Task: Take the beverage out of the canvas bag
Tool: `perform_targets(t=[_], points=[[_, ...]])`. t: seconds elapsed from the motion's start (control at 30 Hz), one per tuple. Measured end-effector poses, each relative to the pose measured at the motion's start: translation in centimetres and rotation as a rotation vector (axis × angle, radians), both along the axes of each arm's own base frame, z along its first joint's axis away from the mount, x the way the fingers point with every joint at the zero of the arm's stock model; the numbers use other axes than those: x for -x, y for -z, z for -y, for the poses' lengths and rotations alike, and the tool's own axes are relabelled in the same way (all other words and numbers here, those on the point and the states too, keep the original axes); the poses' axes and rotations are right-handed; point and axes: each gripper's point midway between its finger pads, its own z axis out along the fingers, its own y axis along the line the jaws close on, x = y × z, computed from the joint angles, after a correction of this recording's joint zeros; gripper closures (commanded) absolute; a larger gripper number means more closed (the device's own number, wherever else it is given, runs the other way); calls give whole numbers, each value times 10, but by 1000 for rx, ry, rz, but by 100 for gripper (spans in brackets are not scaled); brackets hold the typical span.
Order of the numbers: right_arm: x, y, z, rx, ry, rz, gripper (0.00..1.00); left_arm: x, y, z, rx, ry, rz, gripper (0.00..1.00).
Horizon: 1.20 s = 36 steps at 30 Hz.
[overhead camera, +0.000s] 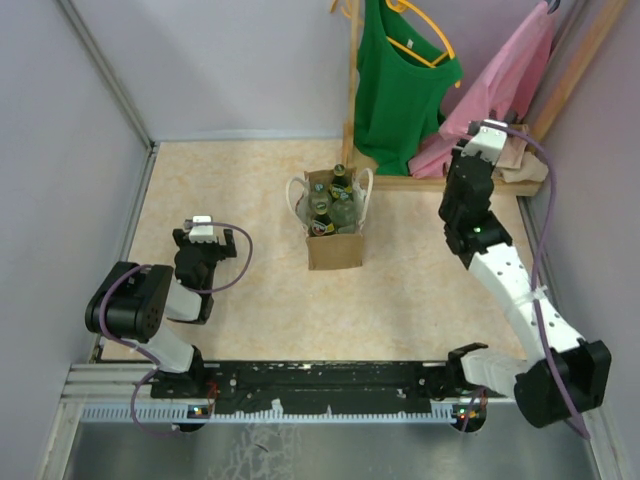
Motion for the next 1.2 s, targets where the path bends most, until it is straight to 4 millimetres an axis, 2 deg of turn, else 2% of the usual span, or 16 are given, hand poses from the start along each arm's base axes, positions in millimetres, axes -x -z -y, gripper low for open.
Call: perform_targets(t=[0.17,0.23,0.33,0.67,0.8,1.13,1.17,1.2], points=[[-27,80,-11,-5,-50,-186,100,0,0,0,0,0,0,0],[-35,105,-19,-10,-84,-242,100,0,0,0,0,0,0,0],[-42,132,-30,-23,-128,-288,100,0,0,0,0,0,0,0],[-63,163,-51,-55,-220,-271,100,0,0,0,0,0,0,0],[-65,180,-56,-57,-251,-267,100,0,0,0,0,0,0,0],[-65,182,-58,-36,-274,-189,100,0,0,0,0,0,0,0],[-65,183,-57,-37,-273,-182,97,0,0,0,0,0,0,0],[-64,183,-57,-38,-272,-172,88,0,0,0,0,0,0,0]])
